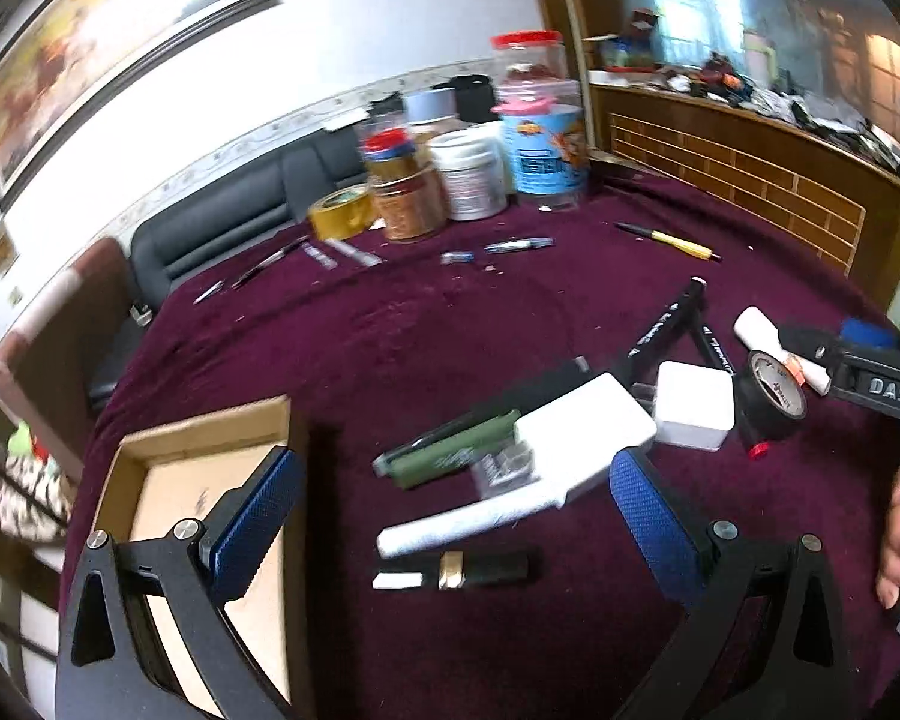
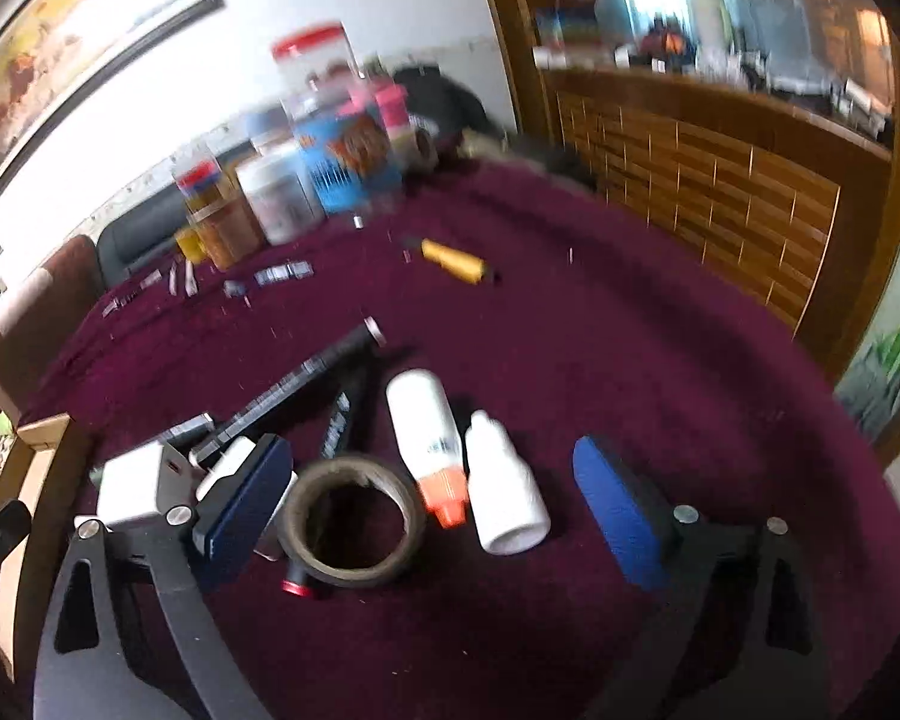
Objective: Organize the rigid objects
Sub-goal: 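Grasp the white square charger with the left gripper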
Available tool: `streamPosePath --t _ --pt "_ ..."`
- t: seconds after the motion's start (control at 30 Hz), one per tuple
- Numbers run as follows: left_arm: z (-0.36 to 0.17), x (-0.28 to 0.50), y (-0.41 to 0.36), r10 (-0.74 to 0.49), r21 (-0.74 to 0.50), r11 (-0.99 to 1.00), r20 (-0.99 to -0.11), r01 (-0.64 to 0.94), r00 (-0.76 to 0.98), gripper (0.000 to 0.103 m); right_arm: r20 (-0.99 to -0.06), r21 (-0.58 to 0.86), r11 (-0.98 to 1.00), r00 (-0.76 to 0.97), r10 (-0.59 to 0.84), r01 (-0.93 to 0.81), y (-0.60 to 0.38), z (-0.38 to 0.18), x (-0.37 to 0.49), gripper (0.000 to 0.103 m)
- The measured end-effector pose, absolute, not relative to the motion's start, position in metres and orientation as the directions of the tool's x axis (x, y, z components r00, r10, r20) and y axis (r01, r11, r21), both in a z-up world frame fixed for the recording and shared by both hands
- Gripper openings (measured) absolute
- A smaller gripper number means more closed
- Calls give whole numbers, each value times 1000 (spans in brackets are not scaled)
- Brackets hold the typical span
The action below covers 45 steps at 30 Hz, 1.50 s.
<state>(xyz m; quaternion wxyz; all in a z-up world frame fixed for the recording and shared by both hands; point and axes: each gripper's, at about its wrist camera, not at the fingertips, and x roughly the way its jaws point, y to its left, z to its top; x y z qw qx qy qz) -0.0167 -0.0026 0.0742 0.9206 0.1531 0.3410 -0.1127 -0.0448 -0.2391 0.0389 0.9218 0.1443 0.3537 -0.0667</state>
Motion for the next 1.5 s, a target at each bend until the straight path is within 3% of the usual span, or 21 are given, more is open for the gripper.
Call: streamPosePath --t 0.1,0.23,0.6,0.83,1.5 --pt "73 -7 -17 -166 185 907 -669 379 724 101 -608 105 963 783 -134 247 -228 48 -52 96" --pt "67 7 -38 -210 191 870 -690 455 692 101 -620 5 956 751 -227 293 -222 43 -48 96" --pt "35 23 -60 -202 169 843 -781 511 591 100 -629 -6 935 725 -280 355 -241 47 -49 96" --pt "31 23 -57 -227 105 847 -815 521 533 66 -637 -8 937 721 -274 349 -242 45 -48 96" --pt "42 -12 -50 -286 28 852 -811 523 510 65 -610 -67 926 720 -333 372 -239 51 -52 96"
